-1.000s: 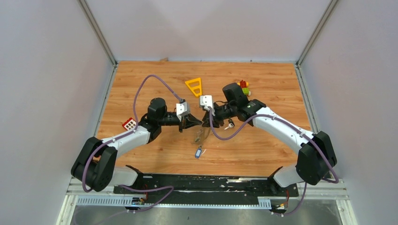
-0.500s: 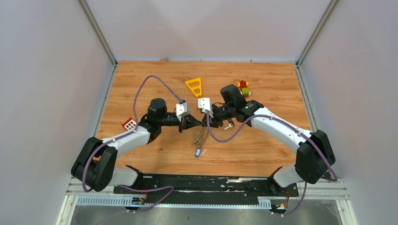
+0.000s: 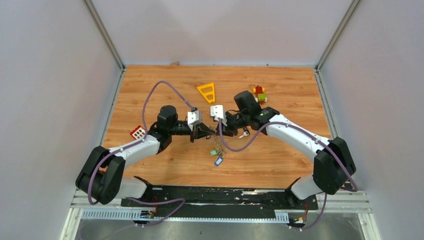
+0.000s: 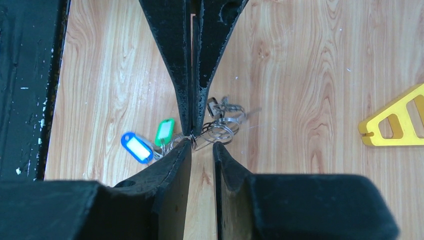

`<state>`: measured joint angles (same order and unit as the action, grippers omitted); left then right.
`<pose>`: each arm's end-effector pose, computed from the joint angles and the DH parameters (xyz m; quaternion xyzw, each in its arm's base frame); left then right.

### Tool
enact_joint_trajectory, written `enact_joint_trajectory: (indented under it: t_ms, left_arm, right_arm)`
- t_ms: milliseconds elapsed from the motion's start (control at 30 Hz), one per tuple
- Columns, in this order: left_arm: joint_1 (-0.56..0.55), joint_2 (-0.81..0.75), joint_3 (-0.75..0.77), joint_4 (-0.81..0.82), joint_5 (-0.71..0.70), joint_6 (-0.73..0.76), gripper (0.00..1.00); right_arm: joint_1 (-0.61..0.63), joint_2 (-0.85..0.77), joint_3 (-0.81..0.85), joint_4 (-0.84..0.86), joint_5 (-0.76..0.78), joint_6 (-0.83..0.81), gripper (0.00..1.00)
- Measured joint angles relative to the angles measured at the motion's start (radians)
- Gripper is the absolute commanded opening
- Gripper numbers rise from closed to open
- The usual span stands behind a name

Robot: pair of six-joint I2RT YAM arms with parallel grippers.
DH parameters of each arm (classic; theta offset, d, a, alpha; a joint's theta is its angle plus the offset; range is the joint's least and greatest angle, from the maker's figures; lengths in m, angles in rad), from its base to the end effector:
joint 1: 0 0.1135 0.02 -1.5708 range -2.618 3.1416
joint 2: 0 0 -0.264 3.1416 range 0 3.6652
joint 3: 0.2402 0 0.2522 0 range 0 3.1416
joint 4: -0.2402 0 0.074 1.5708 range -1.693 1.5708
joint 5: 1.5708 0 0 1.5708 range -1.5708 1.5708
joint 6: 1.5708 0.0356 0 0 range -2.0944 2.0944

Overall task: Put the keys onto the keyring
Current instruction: Adjust the keyring.

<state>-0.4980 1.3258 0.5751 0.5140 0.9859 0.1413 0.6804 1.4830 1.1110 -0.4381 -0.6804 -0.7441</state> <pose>0.2204 -0.1536 0.2244 0.4954 0.5651 -0.4626 0.4704 0.2323 0.2168 0.2697 -0.6658 0.5816 0.2985 0.3597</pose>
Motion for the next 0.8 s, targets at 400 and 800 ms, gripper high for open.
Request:
enact_joint_trajectory:
  t_ms: [400, 800]
  left_arm:
    - [0.0, 0.0, 0.0, -0.001, -0.004, 0.019, 0.0]
    - [0.0, 0.011, 0.0, -0.001, -0.005, 0.029, 0.0]
  right_arm:
    - [0.0, 0.021, -0.002, 0.0, -0.008, -0.001, 0.19]
    - [0.0, 0.02, -0.002, 0.0, -0.024, 0.011, 0.0]
